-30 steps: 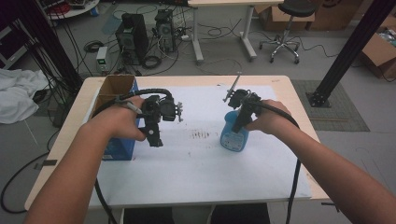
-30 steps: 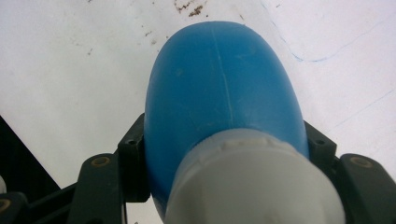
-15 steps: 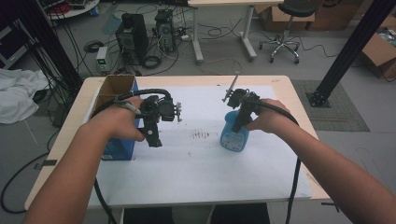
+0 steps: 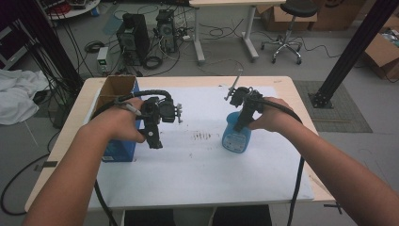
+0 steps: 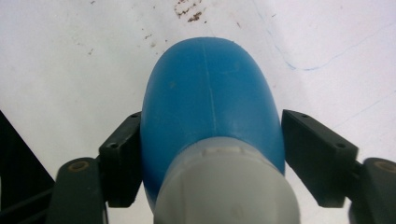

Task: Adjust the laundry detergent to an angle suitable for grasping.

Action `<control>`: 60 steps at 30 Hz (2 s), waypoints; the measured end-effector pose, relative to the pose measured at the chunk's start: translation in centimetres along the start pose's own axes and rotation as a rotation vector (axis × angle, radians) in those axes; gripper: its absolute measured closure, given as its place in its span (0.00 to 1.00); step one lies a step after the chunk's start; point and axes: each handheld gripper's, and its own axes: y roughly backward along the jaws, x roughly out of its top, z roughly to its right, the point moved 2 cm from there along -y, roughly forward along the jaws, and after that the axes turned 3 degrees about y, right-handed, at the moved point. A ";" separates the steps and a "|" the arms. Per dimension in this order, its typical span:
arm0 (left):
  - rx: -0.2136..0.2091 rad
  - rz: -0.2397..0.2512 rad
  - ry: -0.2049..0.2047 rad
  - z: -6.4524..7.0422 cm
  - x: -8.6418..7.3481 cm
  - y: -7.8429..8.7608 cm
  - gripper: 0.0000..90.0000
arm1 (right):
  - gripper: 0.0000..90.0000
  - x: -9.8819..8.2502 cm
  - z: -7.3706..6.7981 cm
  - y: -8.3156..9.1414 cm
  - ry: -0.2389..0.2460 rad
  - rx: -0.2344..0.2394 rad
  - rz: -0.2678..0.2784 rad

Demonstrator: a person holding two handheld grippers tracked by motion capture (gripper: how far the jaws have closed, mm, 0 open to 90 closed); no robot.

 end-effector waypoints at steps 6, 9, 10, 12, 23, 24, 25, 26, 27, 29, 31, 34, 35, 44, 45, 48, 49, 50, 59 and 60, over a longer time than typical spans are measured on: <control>0.001 0.001 0.005 0.0 -0.1 0.1 0.00 | 0.26 0.0 0.0 0.5 0.004 -0.002 0.012; 0.002 -0.002 0.004 0.0 -0.1 0.2 0.00 | 0.25 0.0 0.0 0.8 0.006 -0.003 0.014; 0.001 0.001 0.005 0.0 -0.1 0.1 0.00 | 0.24 0.0 0.0 0.8 0.006 -0.005 0.016; 0.002 0.001 0.004 0.0 -0.1 0.1 0.00 | 0.24 0.0 -0.1 0.9 0.011 -0.004 0.019; -0.002 -0.010 0.001 0.1 0.1 0.1 0.00 | 0.18 0.1 -0.1 1.5 0.017 0.001 0.020; -0.003 -0.009 0.002 0.1 0.2 0.0 0.00 | 0.18 0.1 -0.1 1.5 0.018 0.000 0.019; -0.003 -0.008 0.001 0.1 0.2 0.0 0.00 | 0.18 0.1 -0.1 1.6 0.020 0.001 0.023; -0.003 -0.008 0.000 0.1 0.2 0.0 0.00 | 0.18 0.1 -0.1 1.7 0.021 0.003 0.023; -0.003 -0.007 0.000 0.1 0.2 0.0 0.00 | 0.18 0.1 -0.1 1.8 0.021 0.002 0.026; -0.003 -0.003 0.000 0.1 0.2 0.1 0.00 | 0.17 0.0 0.0 2.0 0.023 0.004 0.027; -0.004 -0.008 0.001 0.1 0.2 0.2 0.00 | 0.15 0.0 0.0 2.2 0.023 0.001 0.037; -0.008 -0.011 0.002 0.1 0.1 0.2 0.00 | 0.11 -0.1 0.1 2.5 0.027 0.004 0.046; -0.007 -0.011 0.002 0.1 0.1 0.2 0.00 | 0.11 0.0 0.1 2.6 0.030 0.001 0.045; -0.003 -0.012 0.001 0.0 0.0 0.4 0.00 | 0.04 0.0 -0.2 3.6 0.073 0.001 0.053; -0.004 -0.011 0.000 0.0 0.0 0.4 0.00 | 0.03 -0.1 -0.2 3.8 0.079 -0.002 0.054; -0.003 -0.018 -0.004 -0.1 0.0 0.4 0.00 | 0.00 -0.2 -0.3 4.4 0.090 -0.008 0.060; -0.002 -0.015 0.001 -0.1 0.0 0.4 0.00 | 0.00 -0.3 -0.2 4.6 0.086 -0.013 0.065; 0.000 -0.016 -0.001 -0.1 0.0 0.4 0.00 | 0.00 -0.4 -0.2 4.8 0.084 -0.021 0.071; -0.005 -0.018 -0.010 -0.2 0.5 0.4 0.00 | 0.00 -1.3 -0.4 6.1 0.116 -0.036 0.071; -0.008 -0.020 -0.011 -0.2 0.5 0.5 0.00 | 0.00 -1.5 -0.5 6.3 0.117 -0.040 0.073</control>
